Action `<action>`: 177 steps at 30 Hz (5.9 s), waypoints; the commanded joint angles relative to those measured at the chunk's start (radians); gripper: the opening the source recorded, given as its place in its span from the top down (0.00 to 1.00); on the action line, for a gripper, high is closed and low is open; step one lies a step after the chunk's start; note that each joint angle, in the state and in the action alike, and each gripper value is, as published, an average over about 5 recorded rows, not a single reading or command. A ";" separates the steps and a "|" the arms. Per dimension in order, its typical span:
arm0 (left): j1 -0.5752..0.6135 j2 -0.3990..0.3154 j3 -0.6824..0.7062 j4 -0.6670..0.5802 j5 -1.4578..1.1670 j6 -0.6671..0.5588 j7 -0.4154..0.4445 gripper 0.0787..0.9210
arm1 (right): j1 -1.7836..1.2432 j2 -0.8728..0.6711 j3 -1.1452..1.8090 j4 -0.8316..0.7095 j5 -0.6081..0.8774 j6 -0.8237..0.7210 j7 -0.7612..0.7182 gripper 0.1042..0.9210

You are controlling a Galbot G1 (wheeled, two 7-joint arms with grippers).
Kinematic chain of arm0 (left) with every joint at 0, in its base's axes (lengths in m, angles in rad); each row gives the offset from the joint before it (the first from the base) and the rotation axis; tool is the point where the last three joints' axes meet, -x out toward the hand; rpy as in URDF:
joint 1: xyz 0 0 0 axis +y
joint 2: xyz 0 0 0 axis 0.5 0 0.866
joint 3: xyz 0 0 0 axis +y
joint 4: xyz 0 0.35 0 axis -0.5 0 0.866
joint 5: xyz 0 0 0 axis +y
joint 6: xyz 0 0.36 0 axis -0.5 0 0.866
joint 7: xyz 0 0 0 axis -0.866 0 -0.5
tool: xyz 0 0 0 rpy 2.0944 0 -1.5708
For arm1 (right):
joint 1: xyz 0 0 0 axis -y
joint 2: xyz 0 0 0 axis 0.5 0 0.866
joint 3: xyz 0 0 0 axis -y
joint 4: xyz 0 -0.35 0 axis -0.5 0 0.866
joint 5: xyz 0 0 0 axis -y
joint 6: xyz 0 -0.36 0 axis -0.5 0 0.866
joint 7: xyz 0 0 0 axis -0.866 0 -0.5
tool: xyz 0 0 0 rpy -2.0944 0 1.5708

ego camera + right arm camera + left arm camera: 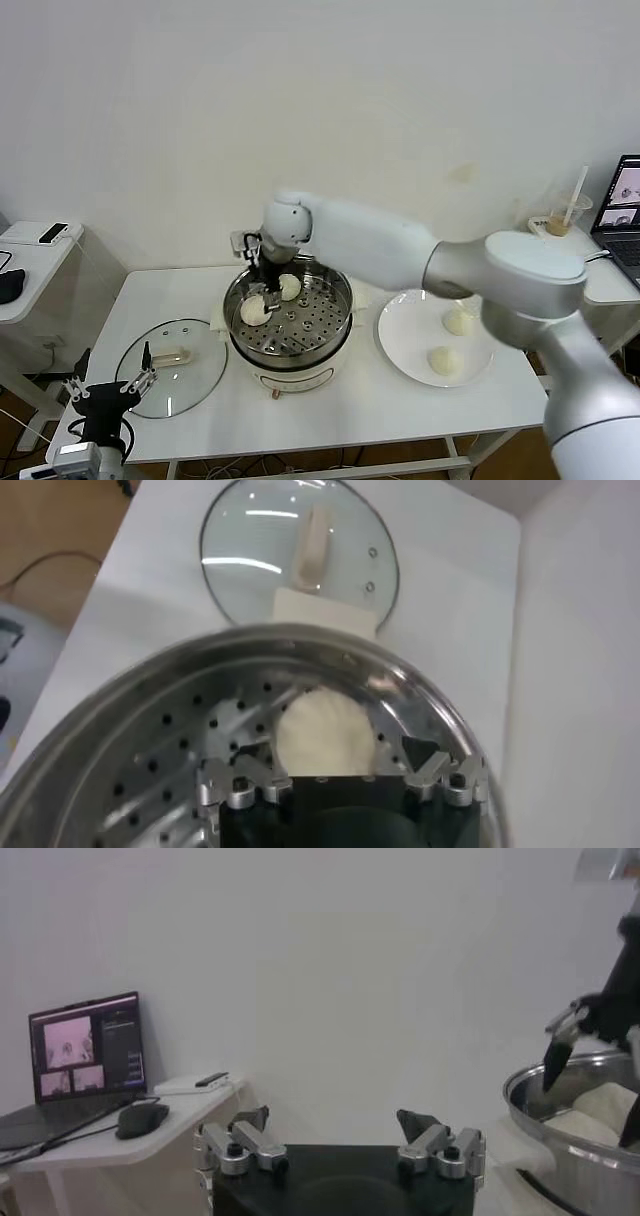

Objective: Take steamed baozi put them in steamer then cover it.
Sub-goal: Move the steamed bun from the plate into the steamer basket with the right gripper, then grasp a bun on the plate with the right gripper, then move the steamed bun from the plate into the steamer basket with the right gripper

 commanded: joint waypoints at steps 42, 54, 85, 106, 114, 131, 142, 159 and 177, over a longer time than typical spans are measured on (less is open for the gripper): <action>-0.013 0.014 0.032 0.047 0.027 0.006 0.003 0.12 | -0.560 -0.794 0.338 0.305 -0.445 0.189 -0.094 0.12; -0.009 0.007 0.028 0.055 0.032 0.005 0.003 0.12 | -0.572 -0.664 0.334 0.233 -0.471 0.166 -0.081 0.12; -0.014 0.005 0.034 0.058 0.031 0.010 0.004 0.12 | -0.590 -0.666 0.337 0.195 -0.504 0.138 -0.073 0.23; -0.012 0.005 0.036 0.047 0.031 0.011 0.005 0.12 | -0.483 -0.708 0.355 0.239 -0.445 0.154 -0.122 0.40; -0.015 0.005 0.041 0.046 0.034 0.010 0.005 0.12 | -0.241 -0.690 0.292 0.252 -0.351 0.170 -0.164 0.40; 0.010 -0.004 0.021 0.019 0.040 0.014 0.009 0.12 | 0.097 -0.389 0.102 0.291 -0.161 0.165 -0.133 0.39; 0.024 -0.007 -0.004 0.008 0.038 0.015 0.010 0.12 | 0.022 -0.149 0.031 0.239 -0.097 0.237 -0.068 0.39; 0.023 -0.011 -0.026 0.003 0.024 0.016 0.010 0.12 | -0.066 -0.057 -0.094 0.221 -0.274 0.447 -0.008 0.39; 0.018 -0.010 -0.037 0.006 0.013 0.015 0.009 0.12 | -0.068 -0.073 -0.107 0.256 -0.310 0.591 -0.031 0.39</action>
